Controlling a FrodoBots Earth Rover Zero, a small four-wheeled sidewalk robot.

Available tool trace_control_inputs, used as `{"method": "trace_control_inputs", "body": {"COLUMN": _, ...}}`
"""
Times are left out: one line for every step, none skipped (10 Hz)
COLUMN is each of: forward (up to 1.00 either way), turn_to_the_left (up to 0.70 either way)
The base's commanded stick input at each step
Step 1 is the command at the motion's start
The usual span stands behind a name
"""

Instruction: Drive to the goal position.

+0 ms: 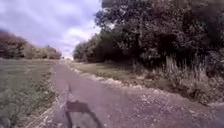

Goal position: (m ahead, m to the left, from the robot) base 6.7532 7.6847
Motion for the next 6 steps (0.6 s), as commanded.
{"method": "trace_control_inputs", "body": {"forward": 1.0, "turn_to_the_left": 0.4}}
{"method": "trace_control_inputs", "body": {"forward": 1.0, "turn_to_the_left": 0.4}}
{"method": "trace_control_inputs", "body": {"forward": 1.0, "turn_to_the_left": 0.4}}
{"method": "trace_control_inputs", "body": {"forward": 1.0, "turn_to_the_left": 0.4}}
{"method": "trace_control_inputs", "body": {"forward": 1.0, "turn_to_the_left": 0.4}}
{"method": "trace_control_inputs", "body": {"forward": 1.0, "turn_to_the_left": 0.39}}
